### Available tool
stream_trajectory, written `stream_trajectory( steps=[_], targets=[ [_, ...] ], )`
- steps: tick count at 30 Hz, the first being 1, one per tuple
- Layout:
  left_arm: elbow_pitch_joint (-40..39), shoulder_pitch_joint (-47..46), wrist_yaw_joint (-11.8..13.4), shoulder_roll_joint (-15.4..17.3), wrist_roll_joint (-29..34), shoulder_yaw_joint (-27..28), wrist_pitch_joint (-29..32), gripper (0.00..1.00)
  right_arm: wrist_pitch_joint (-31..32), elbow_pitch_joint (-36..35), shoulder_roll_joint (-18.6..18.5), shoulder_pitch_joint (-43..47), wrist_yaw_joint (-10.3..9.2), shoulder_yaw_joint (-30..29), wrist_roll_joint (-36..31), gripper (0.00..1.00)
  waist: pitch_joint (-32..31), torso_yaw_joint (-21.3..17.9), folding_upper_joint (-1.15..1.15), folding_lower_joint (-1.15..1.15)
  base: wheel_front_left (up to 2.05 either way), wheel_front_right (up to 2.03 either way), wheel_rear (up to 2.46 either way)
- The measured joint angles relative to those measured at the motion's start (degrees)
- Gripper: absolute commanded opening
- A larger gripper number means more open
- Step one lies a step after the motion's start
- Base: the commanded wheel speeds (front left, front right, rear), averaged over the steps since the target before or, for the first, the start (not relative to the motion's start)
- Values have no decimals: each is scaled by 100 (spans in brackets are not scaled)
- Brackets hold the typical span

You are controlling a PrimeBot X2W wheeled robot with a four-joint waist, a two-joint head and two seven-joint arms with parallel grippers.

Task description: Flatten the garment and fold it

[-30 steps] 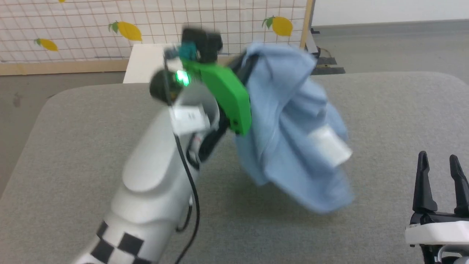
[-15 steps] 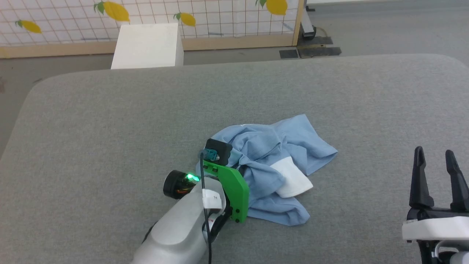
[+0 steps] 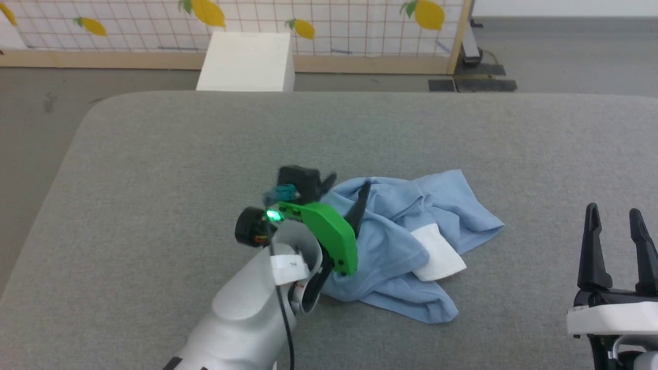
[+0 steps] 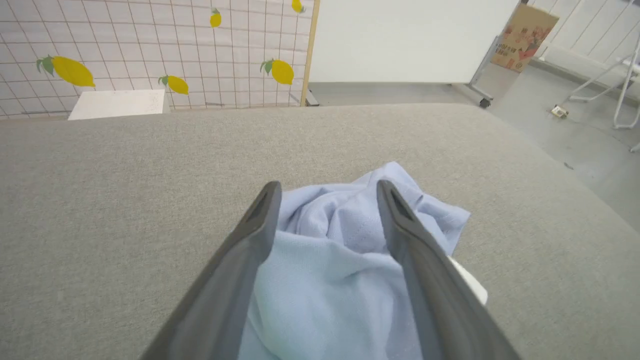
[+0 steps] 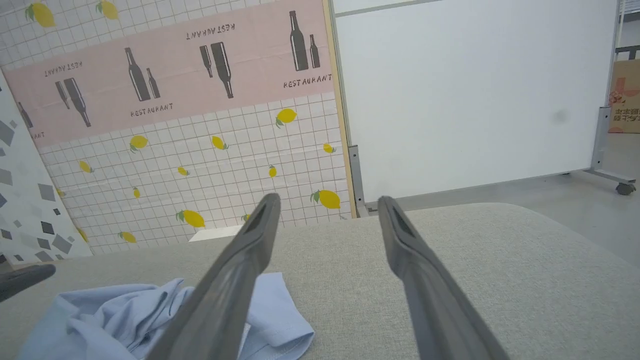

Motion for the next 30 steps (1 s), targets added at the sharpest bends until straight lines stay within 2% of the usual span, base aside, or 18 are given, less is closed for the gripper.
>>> stream_trajectory(
  steps=[3,7,11,15,19,24,30],
  targets=[
    [-489,102,160,151,-75,326,-579,100,0,0,0,6,0,8,1,100,-87,57,0,0,0,0,0],
    [-1306,644,469,649,93,673,-946,100,0,-9,0,45,0,4,2,100,-134,101,0,0,0,0,0],
    [-2458,1468,749,1151,834,1000,-973,100,0,-27,-1,85,0,3,2,100,-113,85,0,0,0,0,0],
    [-3411,2555,1112,1386,1530,1434,-994,100,0,-31,-1,155,0,-2,2,100,-120,34,0,0,0,0,0],
    [-3756,3571,1196,1363,1734,1780,-994,100,0,-8,-1,247,0,-4,-1,100,-180,55,0,0,0,0,0],
    [-3852,4169,1191,1165,1897,2170,-994,100,0,41,-1,346,0,14,-42,100,-295,77,0,0,0,0,0],
    [-3842,4473,962,770,2127,2466,-994,100,0,152,0,508,0,82,-41,100,-439,108,0,0,0,0,0]
  ],
)
